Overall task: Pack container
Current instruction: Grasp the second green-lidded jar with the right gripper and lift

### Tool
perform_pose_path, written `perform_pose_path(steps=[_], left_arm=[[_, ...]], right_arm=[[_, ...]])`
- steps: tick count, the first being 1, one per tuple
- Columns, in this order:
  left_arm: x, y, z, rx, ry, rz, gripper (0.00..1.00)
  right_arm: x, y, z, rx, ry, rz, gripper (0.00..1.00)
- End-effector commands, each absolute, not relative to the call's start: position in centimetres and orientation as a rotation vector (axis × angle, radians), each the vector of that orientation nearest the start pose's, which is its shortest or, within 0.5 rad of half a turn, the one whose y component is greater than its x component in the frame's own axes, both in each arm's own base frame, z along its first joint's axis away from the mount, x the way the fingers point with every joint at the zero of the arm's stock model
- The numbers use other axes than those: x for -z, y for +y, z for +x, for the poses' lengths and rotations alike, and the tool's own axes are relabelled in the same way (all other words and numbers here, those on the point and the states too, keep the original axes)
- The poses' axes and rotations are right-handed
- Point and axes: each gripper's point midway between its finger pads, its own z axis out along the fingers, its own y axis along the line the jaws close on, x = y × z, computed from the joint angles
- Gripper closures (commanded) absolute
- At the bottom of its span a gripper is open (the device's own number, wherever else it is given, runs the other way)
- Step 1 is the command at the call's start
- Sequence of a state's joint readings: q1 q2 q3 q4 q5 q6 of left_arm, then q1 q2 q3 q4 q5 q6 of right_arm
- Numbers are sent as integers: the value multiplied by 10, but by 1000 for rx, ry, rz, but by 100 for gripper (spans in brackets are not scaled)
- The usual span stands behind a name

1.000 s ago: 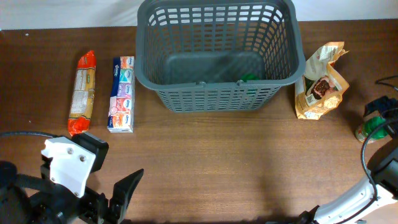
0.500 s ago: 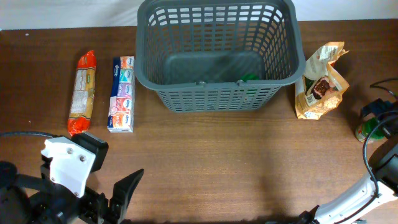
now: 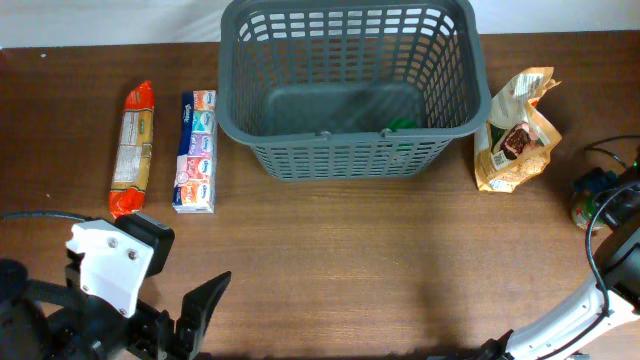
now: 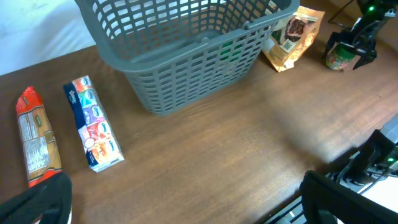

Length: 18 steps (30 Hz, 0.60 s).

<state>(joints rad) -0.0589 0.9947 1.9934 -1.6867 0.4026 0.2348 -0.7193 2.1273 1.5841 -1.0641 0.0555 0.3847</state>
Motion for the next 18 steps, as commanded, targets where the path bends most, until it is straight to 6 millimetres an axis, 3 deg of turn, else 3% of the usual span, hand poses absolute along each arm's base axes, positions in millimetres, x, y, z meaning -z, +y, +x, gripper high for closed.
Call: perform_pose_path(steps=[1, 11, 18], left_arm=[[-426, -76, 134, 366, 2160, 518, 1], [-426, -75, 134, 365, 2160, 519, 1], [-426, -75, 134, 365, 2160, 518, 1]], right_arm=[[-7, -261, 282, 72, 2746, 1669, 1], [-4, -258, 284, 35, 2767, 1627, 0], [-4, -257, 284, 34, 2772, 1625, 53]])
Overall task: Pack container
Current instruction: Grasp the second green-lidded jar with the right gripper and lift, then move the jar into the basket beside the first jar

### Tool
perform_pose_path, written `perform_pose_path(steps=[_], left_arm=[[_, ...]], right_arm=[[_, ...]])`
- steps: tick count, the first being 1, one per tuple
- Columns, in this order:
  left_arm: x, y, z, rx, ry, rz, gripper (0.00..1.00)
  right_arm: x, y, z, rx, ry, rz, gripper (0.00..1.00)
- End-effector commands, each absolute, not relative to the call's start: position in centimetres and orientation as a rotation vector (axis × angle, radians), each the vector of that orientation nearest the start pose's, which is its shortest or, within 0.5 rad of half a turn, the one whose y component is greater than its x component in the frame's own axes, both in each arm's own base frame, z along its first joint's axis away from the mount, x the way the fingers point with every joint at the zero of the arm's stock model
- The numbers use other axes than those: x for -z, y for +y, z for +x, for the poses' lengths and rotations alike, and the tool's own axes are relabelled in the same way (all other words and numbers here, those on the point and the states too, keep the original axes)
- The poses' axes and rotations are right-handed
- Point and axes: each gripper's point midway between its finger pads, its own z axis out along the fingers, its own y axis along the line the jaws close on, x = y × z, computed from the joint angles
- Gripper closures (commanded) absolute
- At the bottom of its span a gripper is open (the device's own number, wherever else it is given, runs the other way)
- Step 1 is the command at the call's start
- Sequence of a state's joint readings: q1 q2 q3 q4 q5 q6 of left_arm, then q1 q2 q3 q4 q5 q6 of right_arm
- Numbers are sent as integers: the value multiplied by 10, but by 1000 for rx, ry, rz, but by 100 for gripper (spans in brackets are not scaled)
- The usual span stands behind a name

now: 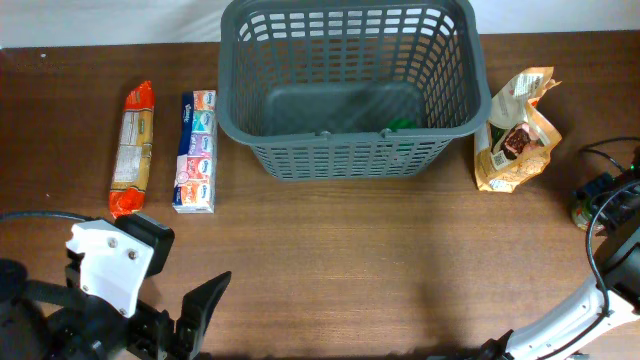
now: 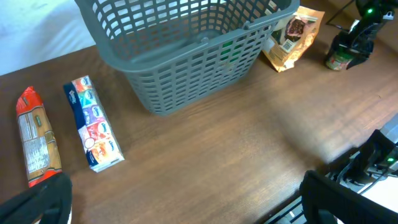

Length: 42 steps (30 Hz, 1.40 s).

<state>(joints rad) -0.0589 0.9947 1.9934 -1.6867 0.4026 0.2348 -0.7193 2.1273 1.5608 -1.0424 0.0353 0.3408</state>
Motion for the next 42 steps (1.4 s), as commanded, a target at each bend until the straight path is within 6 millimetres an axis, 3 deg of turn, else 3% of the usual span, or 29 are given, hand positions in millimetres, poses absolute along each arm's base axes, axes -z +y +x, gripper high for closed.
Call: perform_pose_path(steps=[1, 3, 5, 8, 11, 14, 18, 21, 23, 24, 27, 28, 31, 32, 34, 36, 37, 42], left_arm=[[-426, -75, 134, 365, 2160, 518, 1], [-426, -75, 134, 365, 2160, 518, 1], [-426, -75, 134, 365, 2160, 518, 1], [-426, -75, 134, 365, 2161, 518, 1], [-426, -75, 134, 365, 2160, 519, 1], [-426, -75, 134, 365, 2160, 518, 1], [-426, -75, 134, 365, 2160, 519, 1], [-426, -75, 134, 365, 2160, 518, 1], [-426, -75, 134, 365, 2160, 518, 1], [-426, -75, 134, 365, 2160, 518, 1], [-426, -75, 135, 362, 2161, 517, 1], [-426, -75, 135, 361, 2161, 517, 1], [-426, -75, 135, 361, 2161, 517, 1], [-426, -75, 135, 361, 2161, 517, 1], [-426, -75, 135, 362, 2161, 517, 1], [-426, -75, 135, 361, 2161, 517, 1], [-426, -75, 135, 362, 2161, 517, 1], [-426, -75, 135, 362, 2161, 517, 1]], right_arm=[[-4, -257, 283, 34, 2773, 1626, 61], [-4, -256, 283, 33, 2776, 1628, 83], [-4, -256, 282, 31, 2780, 1631, 96], [-11, -255, 281, 30, 2771, 1665, 96], [-30, -260, 288, 34, 2750, 1675, 96], [-75, -274, 303, 53, 2686, 1637, 96], [-153, -285, 327, 34, 2542, 1545, 96], [-219, -280, 344, -42, 2425, 1440, 96], [-268, -264, 359, -128, 2368, 1277, 96], [-302, -248, 367, -180, 2324, 1165, 96], [-371, -201, 377, -246, 2229, 947, 96], [-401, -174, 380, -272, 2186, 835, 96], [-459, -107, 381, -330, 2090, 581, 96], [-483, -71, 379, -361, 2044, 458, 96], [-509, -18, 374, -421, 1990, 299, 96], [-522, 30, 368, -482, 1963, 184, 96], [-521, 85, 364, -518, 1983, 55, 96], [-481, 142, 380, -388, 2101, -39, 96]])
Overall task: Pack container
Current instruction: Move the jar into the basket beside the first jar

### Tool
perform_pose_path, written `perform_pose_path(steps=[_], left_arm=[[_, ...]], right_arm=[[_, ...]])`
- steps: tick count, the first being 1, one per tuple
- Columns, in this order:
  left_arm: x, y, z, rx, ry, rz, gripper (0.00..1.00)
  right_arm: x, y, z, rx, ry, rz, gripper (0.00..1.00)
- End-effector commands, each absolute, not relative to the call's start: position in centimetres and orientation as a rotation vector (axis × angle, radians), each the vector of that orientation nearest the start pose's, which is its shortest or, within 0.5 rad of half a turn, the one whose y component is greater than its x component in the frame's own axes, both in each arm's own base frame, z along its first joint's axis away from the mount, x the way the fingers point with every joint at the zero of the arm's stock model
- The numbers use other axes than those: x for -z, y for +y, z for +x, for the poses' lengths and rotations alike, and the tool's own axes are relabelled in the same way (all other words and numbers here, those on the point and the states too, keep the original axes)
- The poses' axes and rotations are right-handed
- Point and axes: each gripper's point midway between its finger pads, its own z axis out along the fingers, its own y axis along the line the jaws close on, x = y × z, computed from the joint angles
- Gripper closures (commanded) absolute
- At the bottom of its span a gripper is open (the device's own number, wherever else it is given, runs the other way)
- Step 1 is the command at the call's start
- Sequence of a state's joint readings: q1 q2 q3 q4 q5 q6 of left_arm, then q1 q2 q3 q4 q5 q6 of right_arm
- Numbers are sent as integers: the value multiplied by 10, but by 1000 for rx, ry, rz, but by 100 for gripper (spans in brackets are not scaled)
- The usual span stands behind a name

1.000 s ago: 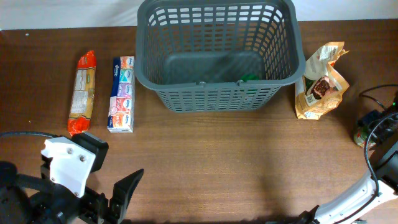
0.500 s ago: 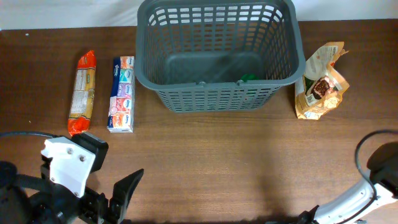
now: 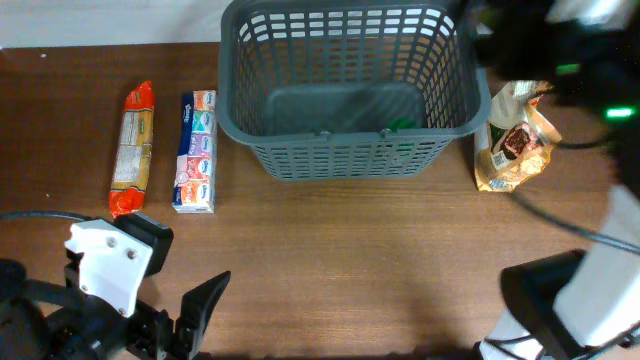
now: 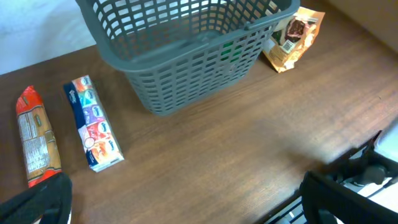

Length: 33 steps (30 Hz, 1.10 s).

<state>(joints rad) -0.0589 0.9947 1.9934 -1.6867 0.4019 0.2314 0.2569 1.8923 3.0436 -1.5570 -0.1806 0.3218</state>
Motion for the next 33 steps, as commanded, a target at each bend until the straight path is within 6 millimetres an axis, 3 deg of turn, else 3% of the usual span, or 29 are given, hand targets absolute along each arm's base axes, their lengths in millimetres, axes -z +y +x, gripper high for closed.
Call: perform_pose_path(steps=[1, 4, 7, 11, 17, 24, 29, 33], left_arm=[[-426, -75, 135, 362, 2161, 517, 1], [-426, -75, 135, 362, 2161, 517, 1], [-426, -75, 135, 362, 2161, 517, 1], [-426, -75, 135, 363, 2161, 517, 1], [-426, -75, 135, 362, 2161, 517, 1], [-426, -75, 135, 362, 2161, 517, 1], [-426, -75, 135, 361, 2161, 517, 1], [-426, -75, 135, 361, 2161, 517, 1]], right_arm=[[-467, 151, 386, -352, 2137, -55, 96], [-428, 176, 404, -305, 2238, -115, 96], [-388, 184, 425, -243, 2331, -120, 96], [-332, 180, 458, -156, 2437, -94, 96], [-271, 167, 483, -109, 2567, -55, 96], [-224, 158, 496, -230, 2696, -4, 96], [-198, 150, 492, -203, 2783, 38, 96], [-170, 156, 486, -177, 2864, 21, 96]])
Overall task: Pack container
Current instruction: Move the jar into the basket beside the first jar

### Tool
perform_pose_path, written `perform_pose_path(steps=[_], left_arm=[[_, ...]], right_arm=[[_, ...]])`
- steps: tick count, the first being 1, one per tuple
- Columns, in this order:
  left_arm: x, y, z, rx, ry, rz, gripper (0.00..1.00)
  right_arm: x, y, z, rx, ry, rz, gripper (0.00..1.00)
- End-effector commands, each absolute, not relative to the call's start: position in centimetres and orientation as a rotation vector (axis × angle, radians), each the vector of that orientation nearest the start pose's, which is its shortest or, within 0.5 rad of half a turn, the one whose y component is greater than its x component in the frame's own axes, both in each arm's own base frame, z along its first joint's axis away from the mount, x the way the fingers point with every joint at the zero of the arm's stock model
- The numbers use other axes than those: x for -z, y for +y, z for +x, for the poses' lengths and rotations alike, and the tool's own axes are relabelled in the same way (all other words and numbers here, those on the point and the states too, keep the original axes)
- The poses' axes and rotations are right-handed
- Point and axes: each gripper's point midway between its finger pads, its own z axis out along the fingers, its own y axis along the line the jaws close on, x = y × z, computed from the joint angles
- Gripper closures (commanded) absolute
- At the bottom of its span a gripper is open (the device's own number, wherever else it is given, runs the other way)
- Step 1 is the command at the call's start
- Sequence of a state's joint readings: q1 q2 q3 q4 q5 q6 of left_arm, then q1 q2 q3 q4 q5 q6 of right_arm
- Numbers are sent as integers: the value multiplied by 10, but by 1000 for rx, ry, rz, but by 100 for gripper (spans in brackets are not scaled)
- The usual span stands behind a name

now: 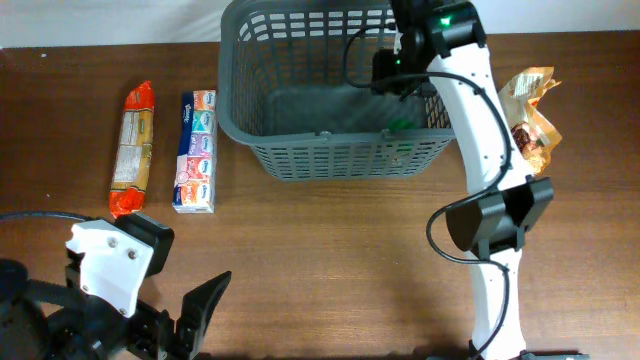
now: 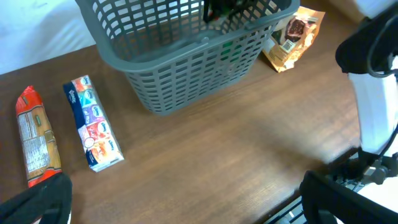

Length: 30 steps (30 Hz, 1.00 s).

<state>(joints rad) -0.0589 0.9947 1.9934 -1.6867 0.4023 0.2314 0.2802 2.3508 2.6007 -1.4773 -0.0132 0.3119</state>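
Observation:
The grey slatted basket [image 1: 340,155] stands at the back middle, with a green item [image 1: 402,125] lying inside at its right. My right arm reaches up from the front edge, and its dark gripper [image 1: 388,68] hangs over the basket's right half; the left wrist view shows that gripper [image 2: 219,9] above the rim. How its jaws stand, and whether they hold anything, is hidden. My left gripper [image 2: 186,208] waits at the front left, open and empty, its fingers [image 2: 339,199] spread wide.
An orange-red pasta pack [image 1: 132,148] and a colourful tissue pack [image 1: 195,150] lie side by side left of the basket. A tan snack bag [image 1: 532,110] lies right of it, partly behind my right arm. Bare brown table [image 1: 330,240] spreads in front.
My right arm was a blur above the basket's right side and the snack bag; now its gripper sits steady over the basket's interior. The left arm and the packs are unchanged.
My right gripper was at the far right edge around a small can with a green lid, and stayed there a moment later. Then the can was gone from the table and the arm was up by the basket. Now the gripper is over the basket.

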Motion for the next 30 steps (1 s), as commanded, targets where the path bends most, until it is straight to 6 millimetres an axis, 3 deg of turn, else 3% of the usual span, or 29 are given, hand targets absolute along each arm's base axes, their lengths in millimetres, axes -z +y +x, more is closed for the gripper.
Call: perform_pose_path(steps=[1, 9, 17, 21, 30], left_arm=[[-426, -75, 135, 361, 2161, 517, 1], [-426, -75, 135, 362, 2161, 517, 1], [-426, -75, 135, 362, 2161, 517, 1], [-426, -75, 135, 361, 2161, 517, 1], [-426, -75, 135, 361, 2161, 517, 1]], right_arm=[[-164, 158, 486, -172, 2878, 15, 96], [-140, 172, 478, -147, 2943, -40, 96], [-115, 171, 474, -119, 3012, -41, 96], [-91, 168, 466, -79, 3087, -41, 96], [-85, 167, 464, -69, 3104, -65, 91]])
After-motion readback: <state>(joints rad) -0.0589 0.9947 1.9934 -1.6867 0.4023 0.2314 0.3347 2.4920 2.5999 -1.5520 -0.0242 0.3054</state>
